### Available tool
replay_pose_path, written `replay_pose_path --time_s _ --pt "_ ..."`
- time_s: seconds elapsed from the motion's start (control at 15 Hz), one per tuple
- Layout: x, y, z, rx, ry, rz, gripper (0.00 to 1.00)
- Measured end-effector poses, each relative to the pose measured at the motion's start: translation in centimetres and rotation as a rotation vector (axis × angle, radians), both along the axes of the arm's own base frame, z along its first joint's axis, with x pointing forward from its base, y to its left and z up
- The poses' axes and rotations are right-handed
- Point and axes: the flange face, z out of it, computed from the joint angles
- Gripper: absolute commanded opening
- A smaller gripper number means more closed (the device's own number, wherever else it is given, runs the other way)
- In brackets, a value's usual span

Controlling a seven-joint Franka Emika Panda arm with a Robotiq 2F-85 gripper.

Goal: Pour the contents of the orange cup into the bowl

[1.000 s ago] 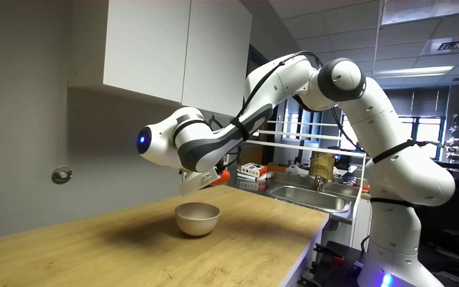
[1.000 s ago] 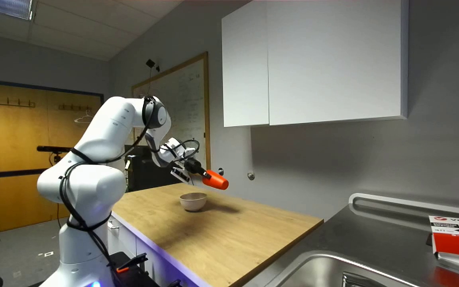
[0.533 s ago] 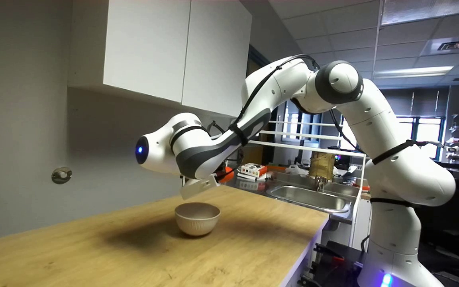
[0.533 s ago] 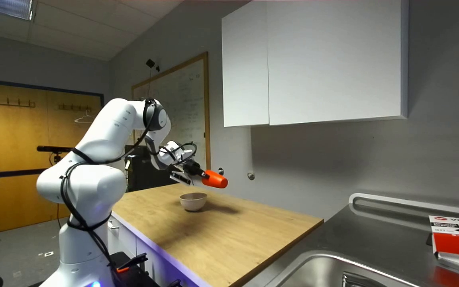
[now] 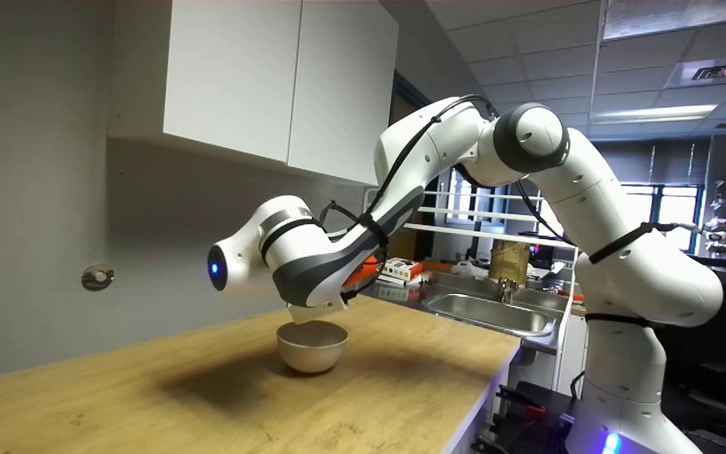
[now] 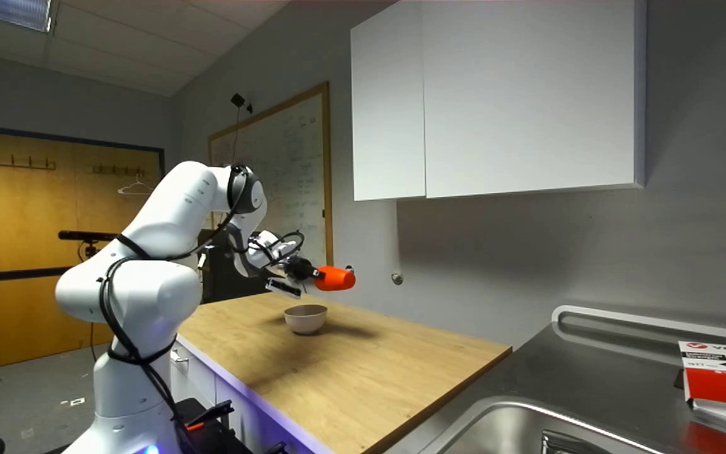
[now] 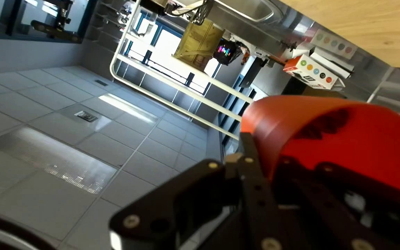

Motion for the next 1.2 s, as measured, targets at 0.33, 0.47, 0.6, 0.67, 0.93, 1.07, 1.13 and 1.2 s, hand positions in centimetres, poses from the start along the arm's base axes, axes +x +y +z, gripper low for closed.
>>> replay_pose_path --time_s 0.33,0.47,0.6,0.67,0.93,1.07,1.13,1.2 --pt "-0.3 0.4 -0.9 -0.106 -0.012 -0.009 0.02" --pt "-0.4 0.6 -1.2 -0.151 -0.014 -0.012 0.02" --pt "-0.6 0.6 -1.7 -0.198 -0.015 -0.018 0.02" --pt "-0.6 0.6 -2.0 -0.218 -0.014 -0.021 0.02" --pt "-0.7 0.8 -3.2 -0.281 -0.015 -0.023 0.02" --pt "-0.7 1.0 -3.5 -0.302 -0.018 -0.024 0.02" --pt "-0.7 1.1 -3.6 -0.311 -0.022 -0.024 0.02" --pt "-0.7 1.2 -3.7 -0.32 -0.025 -0.024 0.02"
